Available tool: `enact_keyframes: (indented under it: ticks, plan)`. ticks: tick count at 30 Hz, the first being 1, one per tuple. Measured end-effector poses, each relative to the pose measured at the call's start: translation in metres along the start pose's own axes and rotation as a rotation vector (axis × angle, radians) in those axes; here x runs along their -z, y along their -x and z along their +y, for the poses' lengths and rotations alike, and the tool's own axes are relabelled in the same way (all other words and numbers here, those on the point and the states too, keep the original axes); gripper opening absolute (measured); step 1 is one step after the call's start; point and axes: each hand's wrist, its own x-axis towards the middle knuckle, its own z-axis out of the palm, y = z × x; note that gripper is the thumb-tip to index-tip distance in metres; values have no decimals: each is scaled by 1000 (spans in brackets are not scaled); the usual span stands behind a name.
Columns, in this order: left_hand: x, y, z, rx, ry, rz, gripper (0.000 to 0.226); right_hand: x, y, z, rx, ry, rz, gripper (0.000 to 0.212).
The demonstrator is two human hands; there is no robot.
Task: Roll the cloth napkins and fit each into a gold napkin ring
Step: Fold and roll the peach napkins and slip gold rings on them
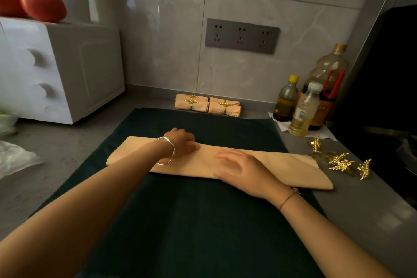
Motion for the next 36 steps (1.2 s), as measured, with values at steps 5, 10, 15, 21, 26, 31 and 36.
enact_keyframes:
  ticks: [5,10,15,21,26,31,36]
  plan:
    - [8,19,-5,-19,5,12,30,-6,7,-17,282,313,57,30]
    - [22,46,-12,-30,-16,3,28,0,10,-6,440,449,141,18]
    - [14,73,6,-123,100,-97,22,19,26,23,354,497,204,24]
    - [0,80,47,-89,301,-225,26,40,45,47,60,444,152,33]
    - [-2,84,48,-6,306,-150,35,29,71,36,21,221,-32,52]
    - [0,92,48,17,400,-144,23,15,94,18,75,144,-245,54]
    - [-1,97,50,46,476,-211,14,14,95,12,61,178,-360,54]
